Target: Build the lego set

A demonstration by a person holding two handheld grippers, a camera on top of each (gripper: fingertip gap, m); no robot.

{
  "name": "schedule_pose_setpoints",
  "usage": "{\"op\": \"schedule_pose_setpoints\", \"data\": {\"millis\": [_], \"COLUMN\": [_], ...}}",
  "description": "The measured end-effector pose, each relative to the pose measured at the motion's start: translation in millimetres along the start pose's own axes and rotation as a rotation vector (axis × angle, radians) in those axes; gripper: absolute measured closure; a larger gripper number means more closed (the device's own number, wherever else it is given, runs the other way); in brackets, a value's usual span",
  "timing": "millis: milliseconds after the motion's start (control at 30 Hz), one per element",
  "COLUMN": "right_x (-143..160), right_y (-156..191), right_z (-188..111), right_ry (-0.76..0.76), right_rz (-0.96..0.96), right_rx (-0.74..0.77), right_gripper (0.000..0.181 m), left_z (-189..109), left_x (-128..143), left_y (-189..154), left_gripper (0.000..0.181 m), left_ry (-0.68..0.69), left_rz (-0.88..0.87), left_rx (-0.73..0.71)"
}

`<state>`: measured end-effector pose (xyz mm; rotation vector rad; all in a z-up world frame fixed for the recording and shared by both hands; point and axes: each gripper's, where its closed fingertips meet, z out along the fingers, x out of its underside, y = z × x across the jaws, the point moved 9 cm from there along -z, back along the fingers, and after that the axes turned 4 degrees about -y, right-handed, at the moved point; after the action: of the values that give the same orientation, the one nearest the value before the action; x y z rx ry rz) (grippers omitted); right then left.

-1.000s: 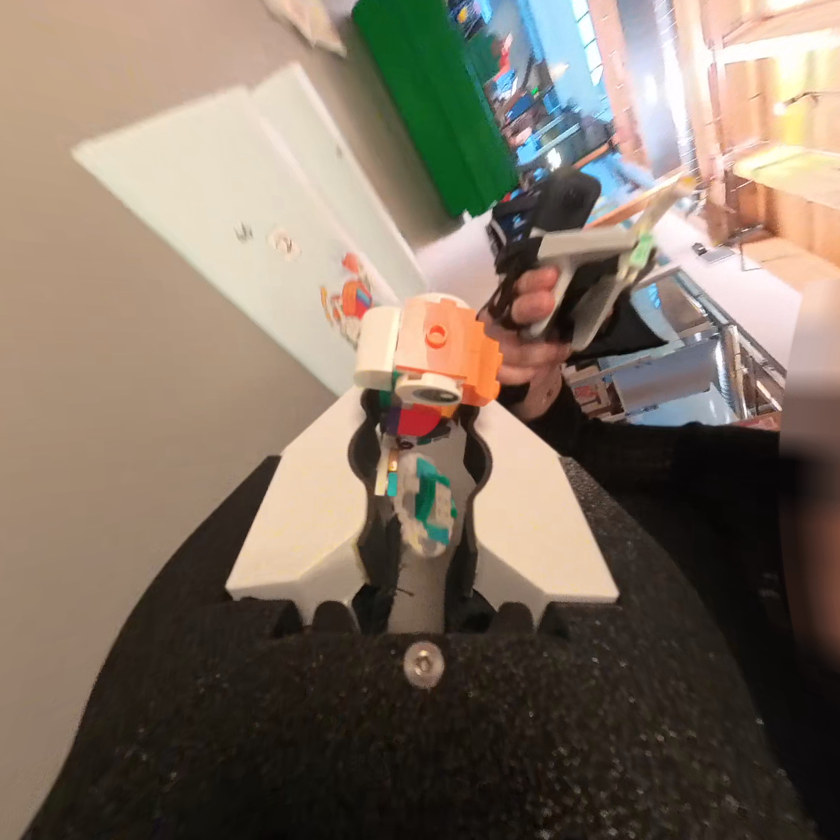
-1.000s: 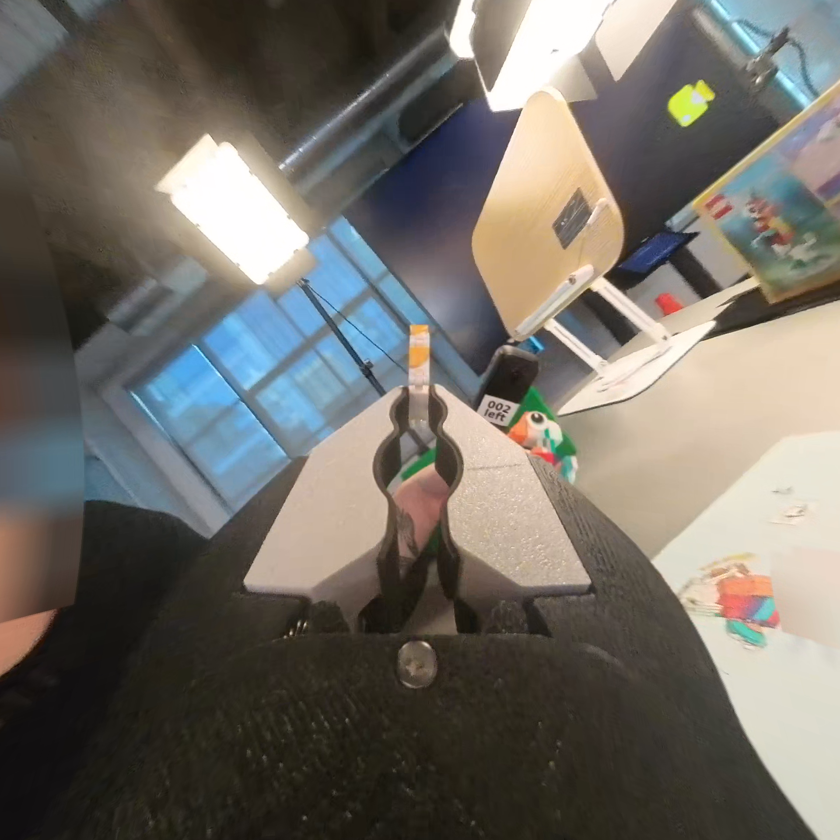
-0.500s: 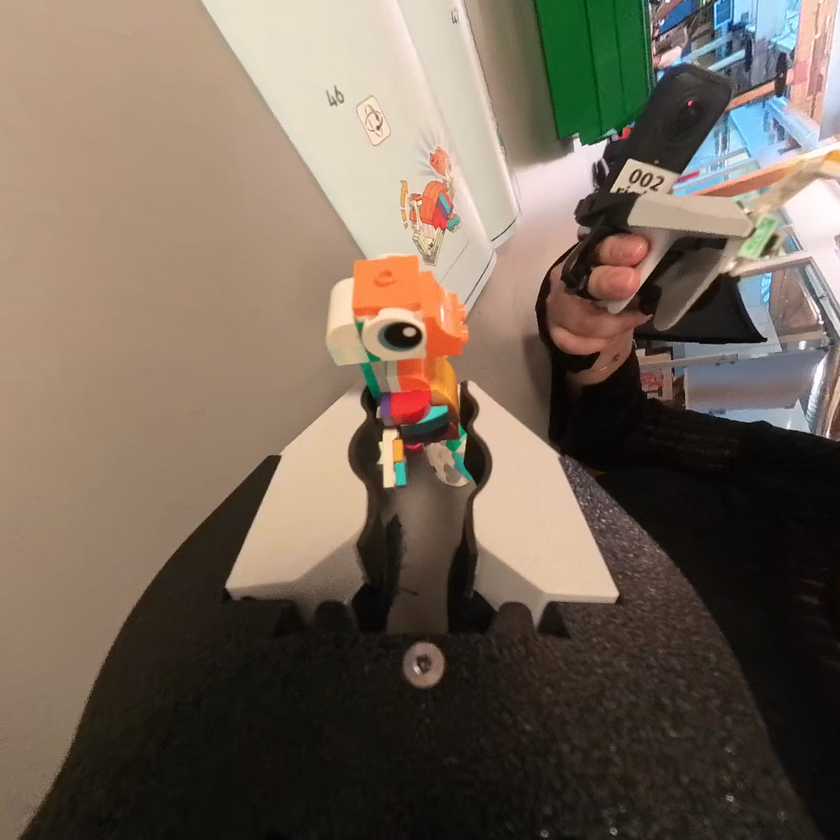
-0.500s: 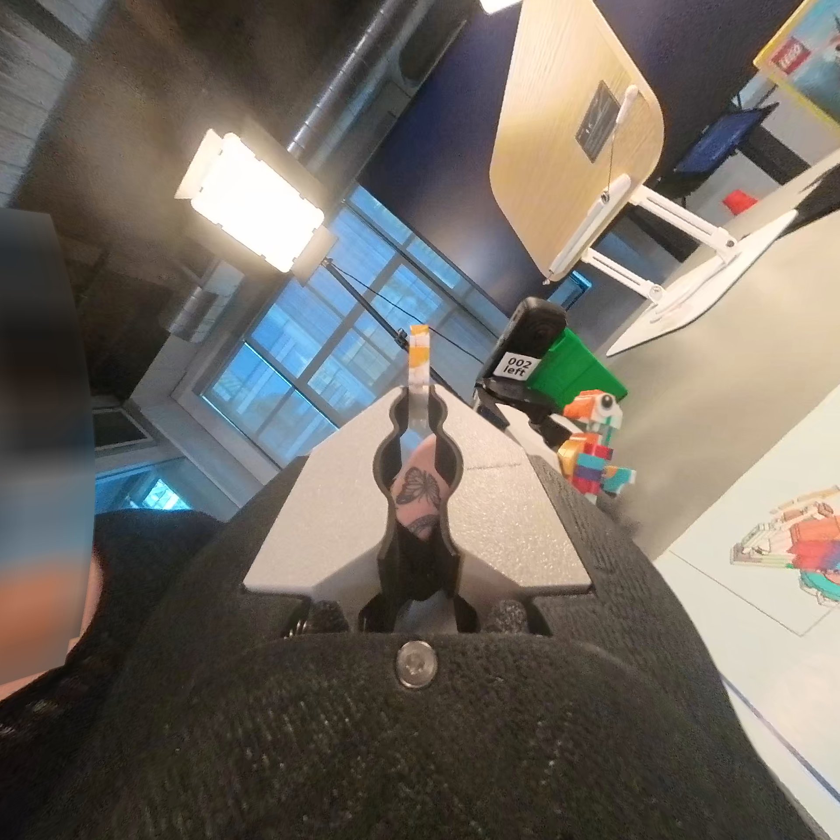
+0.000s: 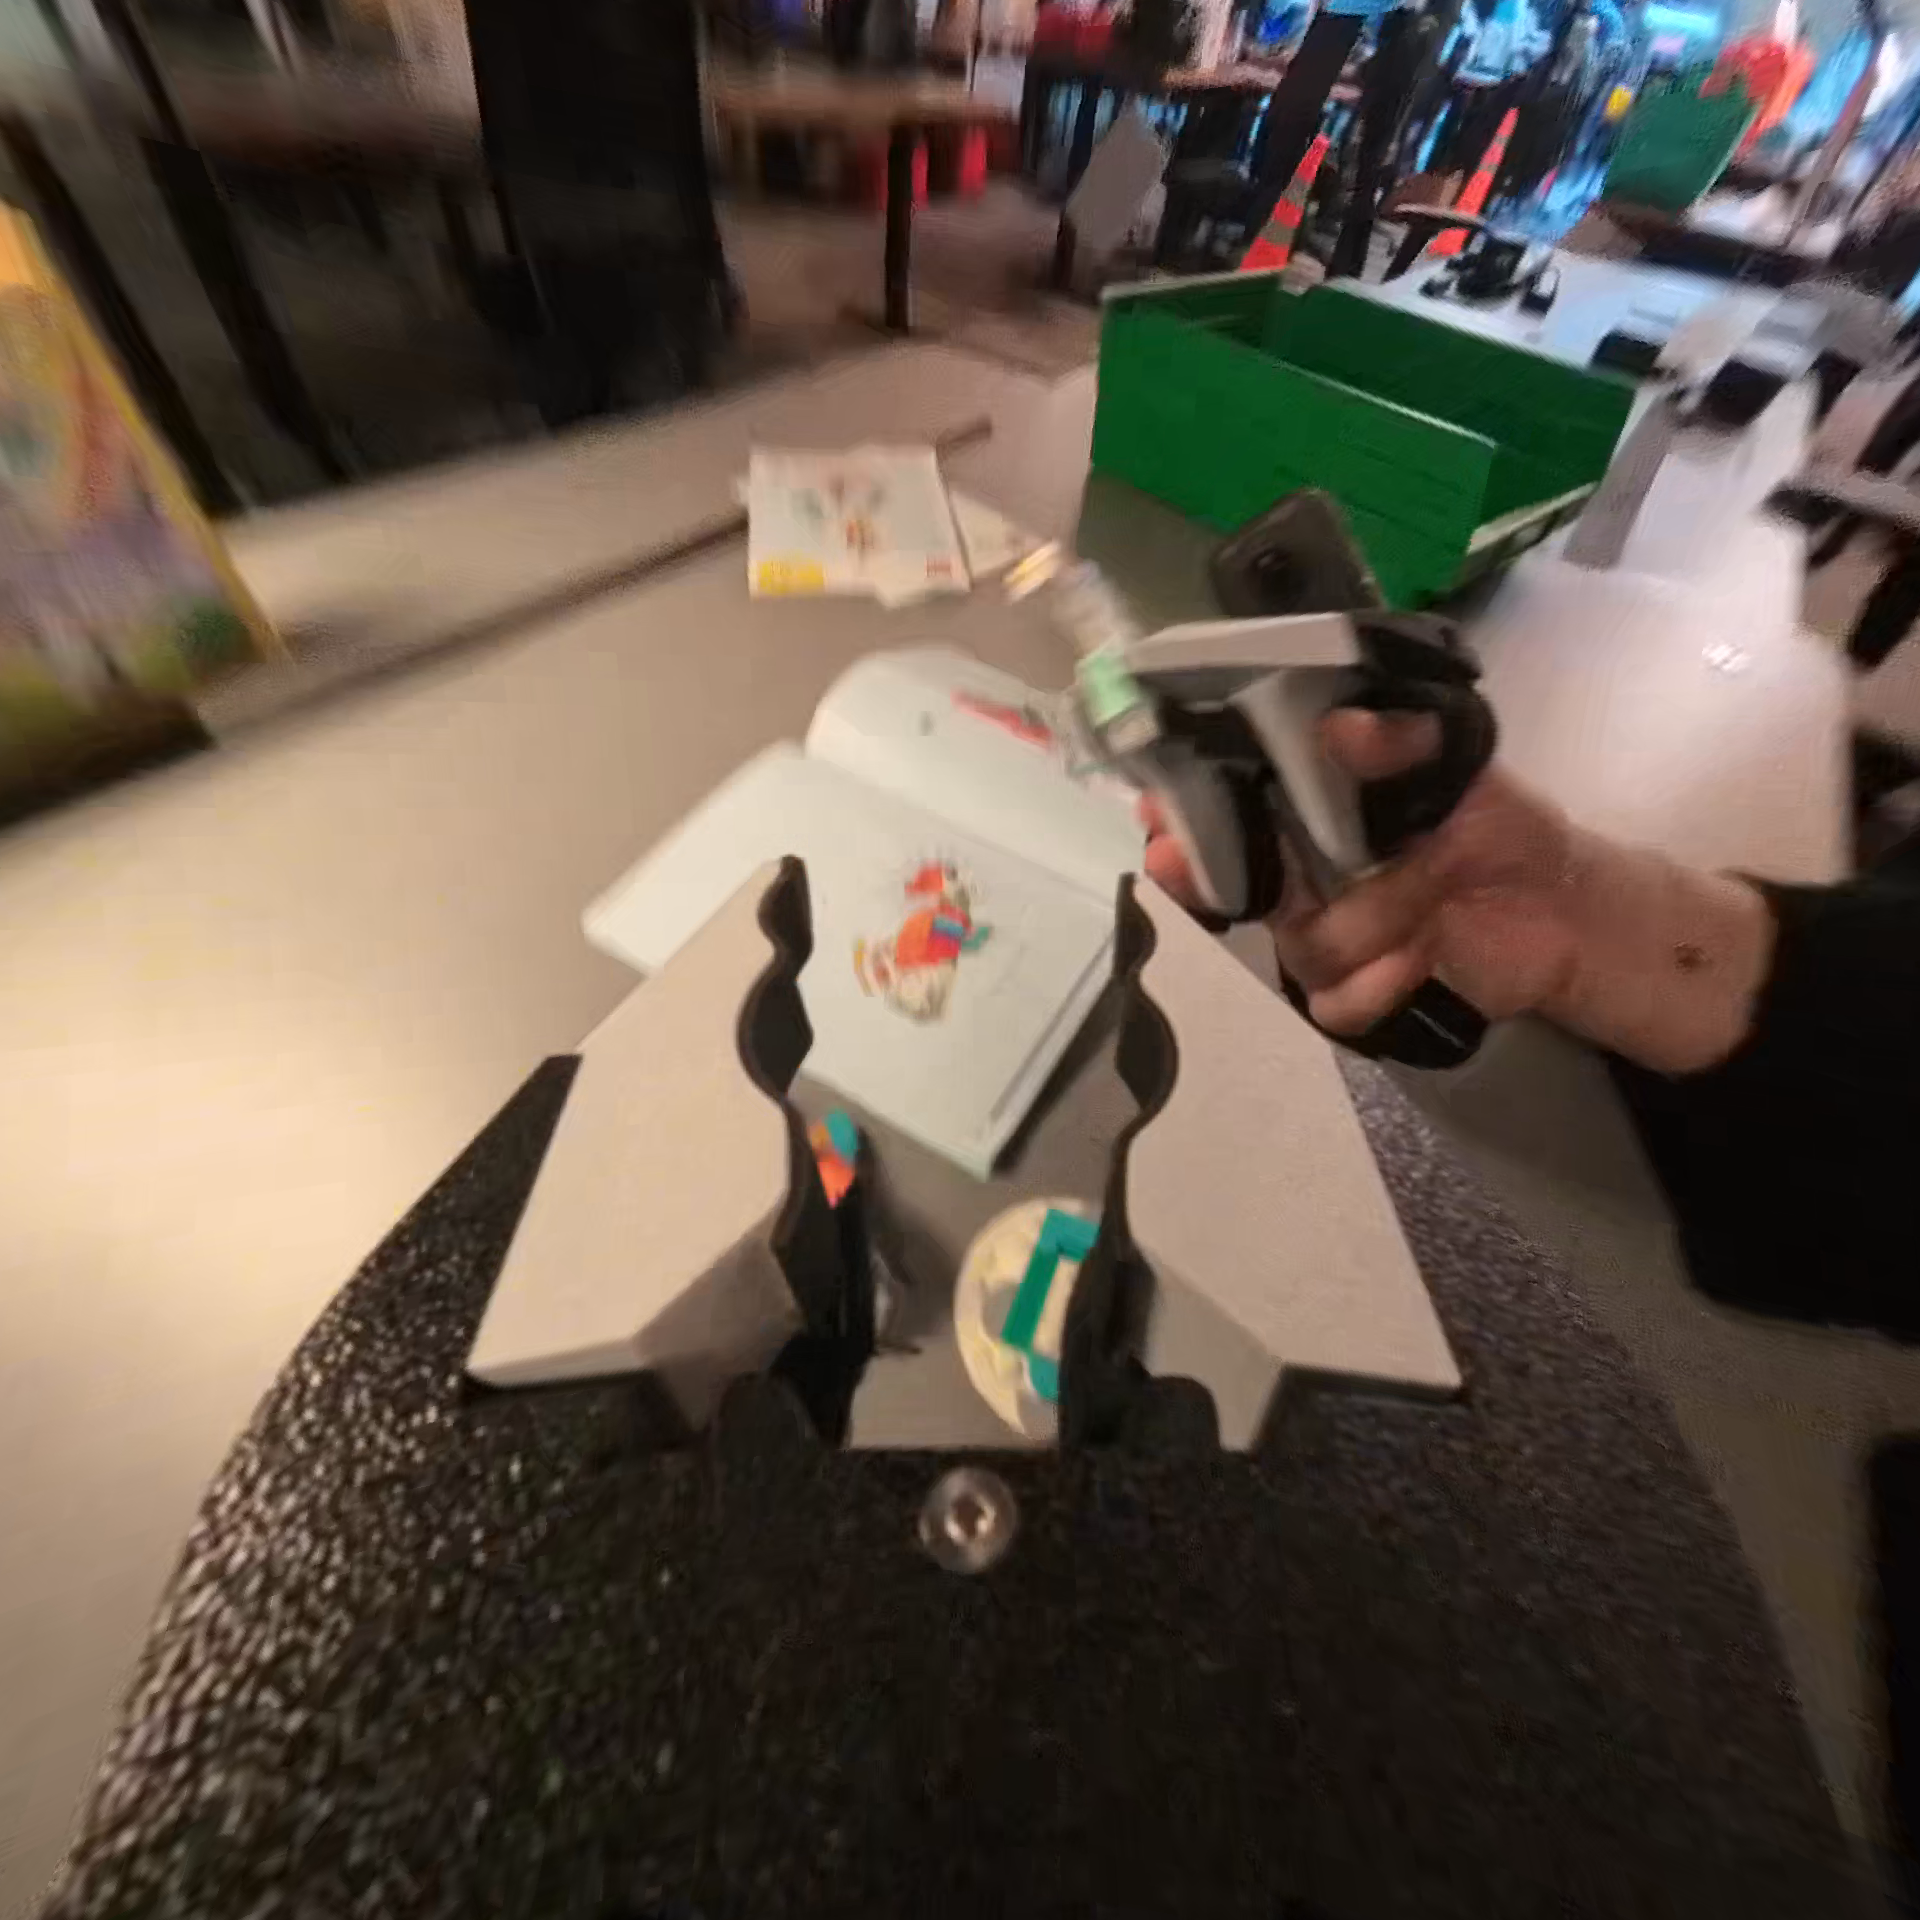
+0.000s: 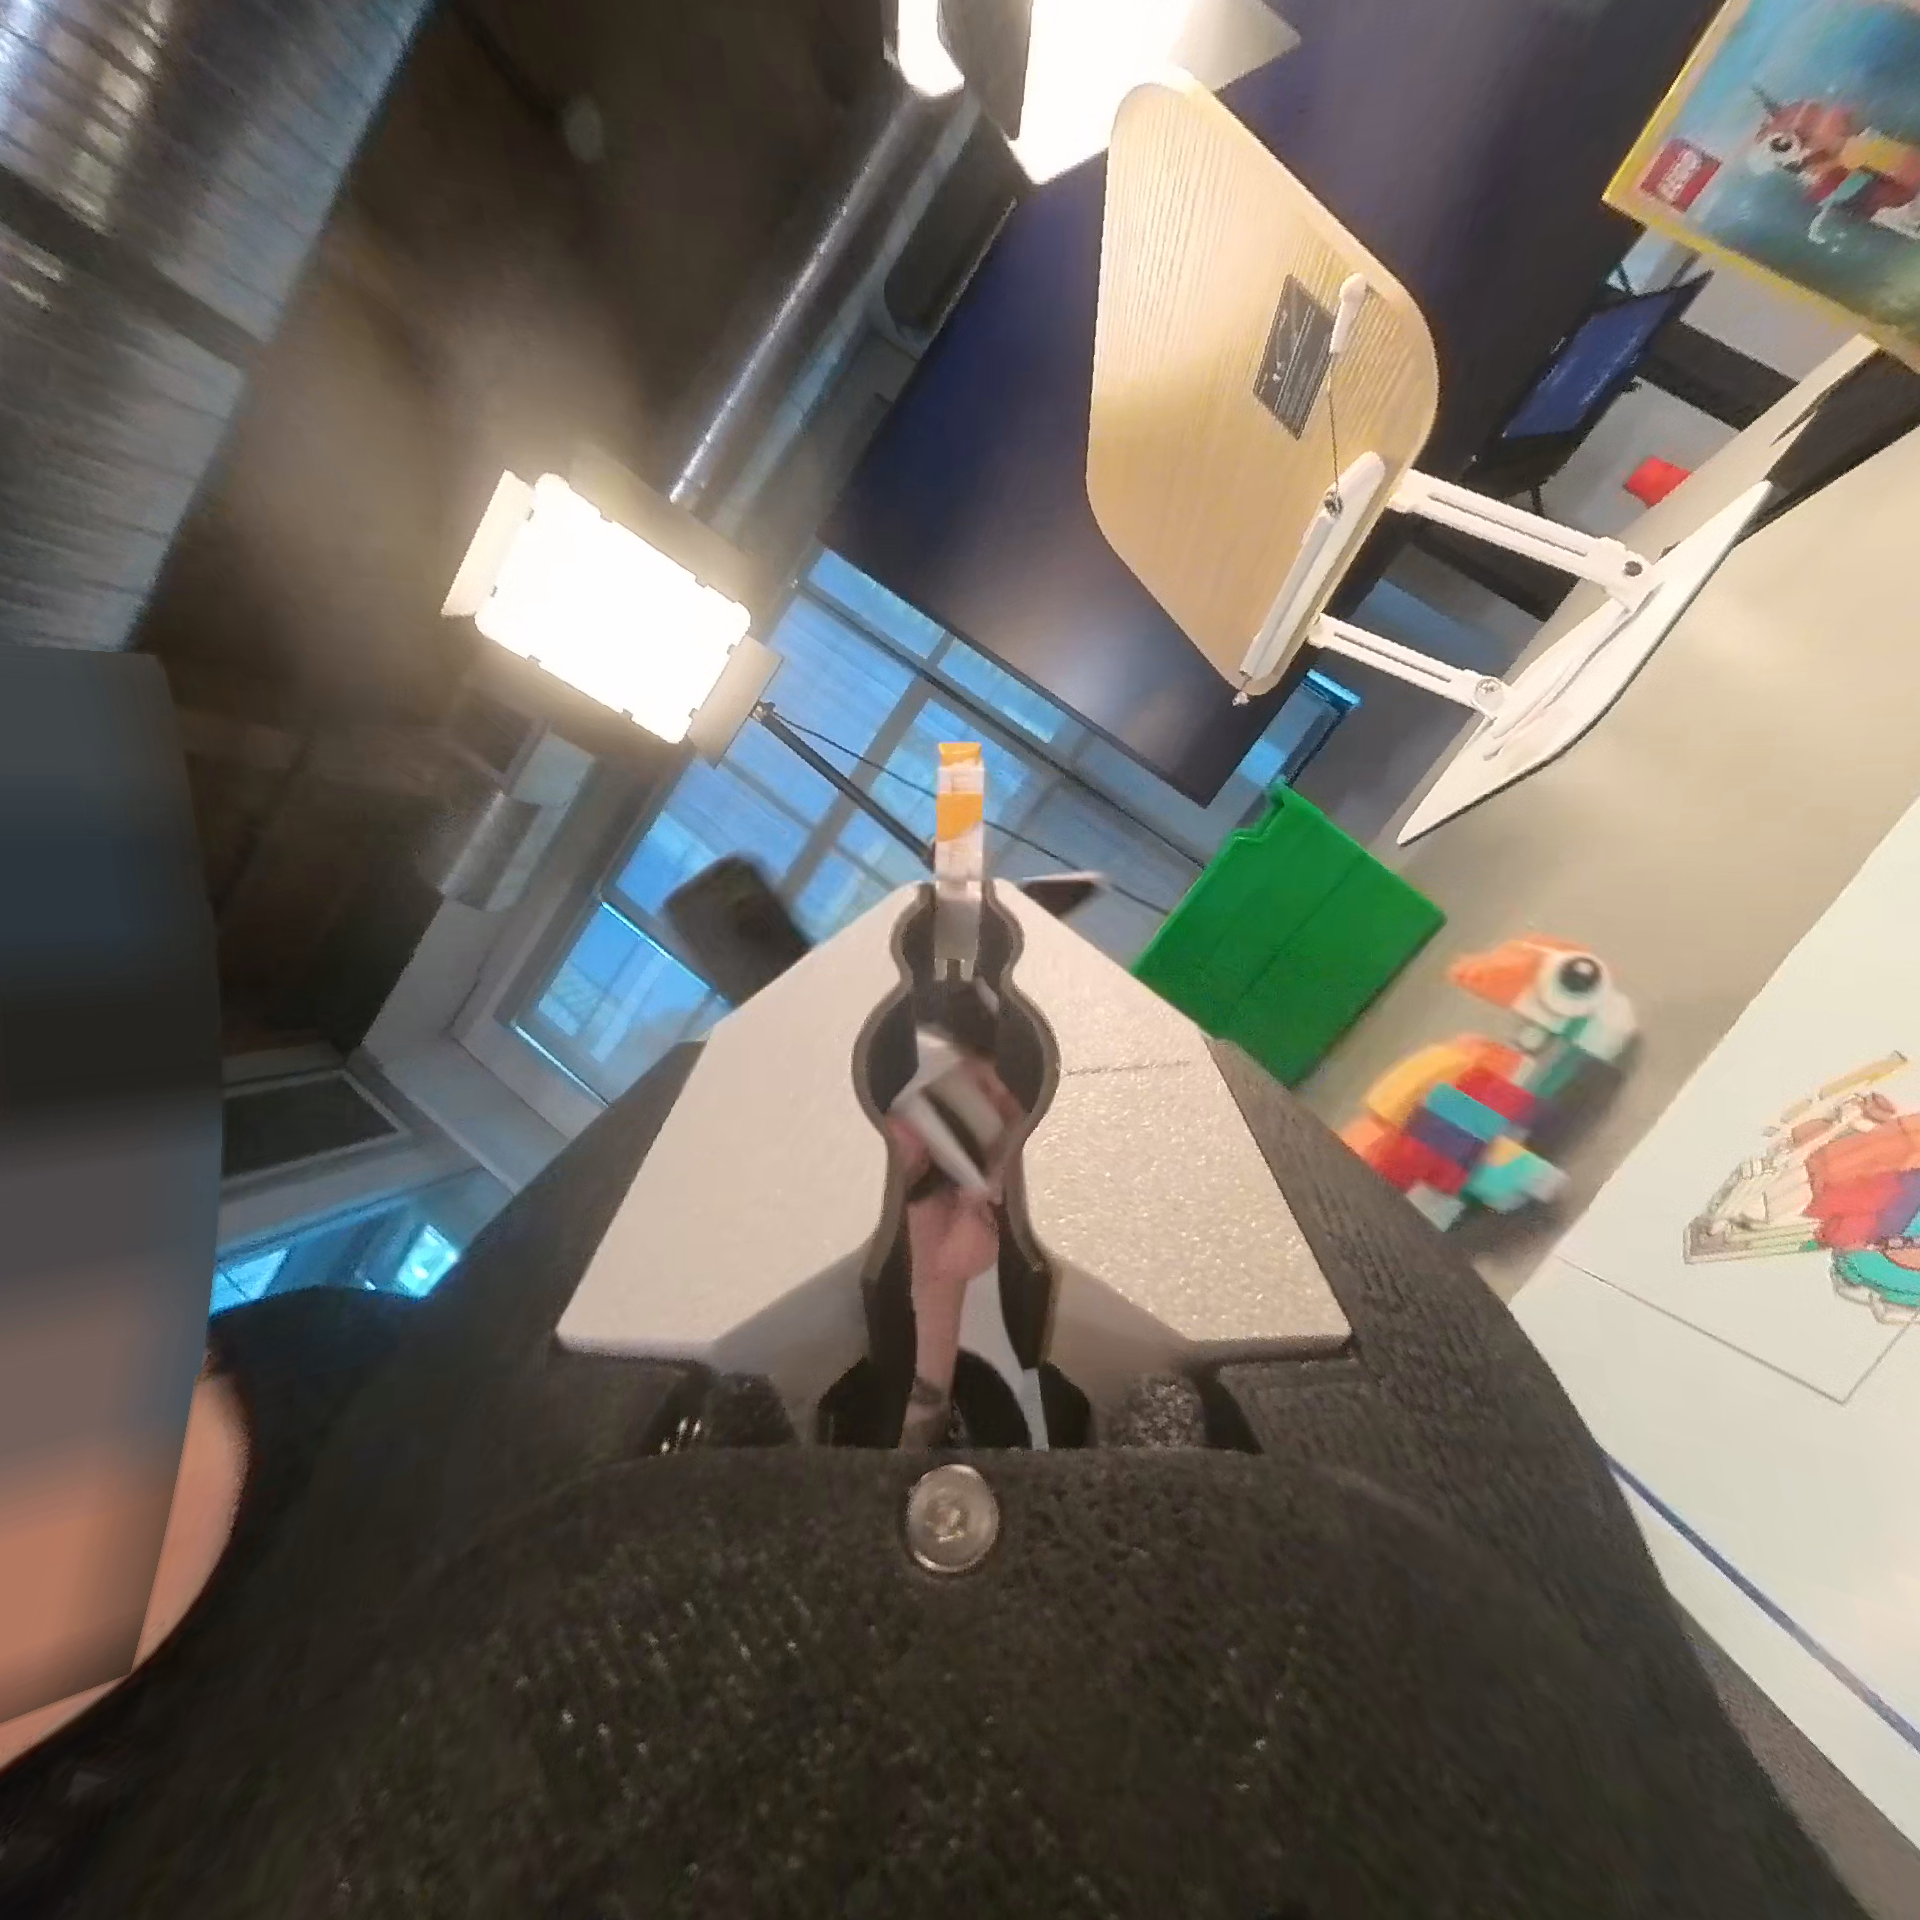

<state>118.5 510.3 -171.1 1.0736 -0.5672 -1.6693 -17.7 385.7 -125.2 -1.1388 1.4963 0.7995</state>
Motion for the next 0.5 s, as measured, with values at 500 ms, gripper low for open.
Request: {"op": "schedule_pose_setpoints", "data": {"millis": [500], "right_x": [1], "right_y": [3], "right_z": [-1], "right_ry": [-0.096], "right_rz": [0.081], "right_rx": [-0.068], "right_gripper": [0.175], "left_z": [32], "left_x": [-5], "left_y": [-60], "left_gripper": [0.159], "left_ry": [-0.175], "left_rz": [0.658], "left_rx": [-0.238]}}
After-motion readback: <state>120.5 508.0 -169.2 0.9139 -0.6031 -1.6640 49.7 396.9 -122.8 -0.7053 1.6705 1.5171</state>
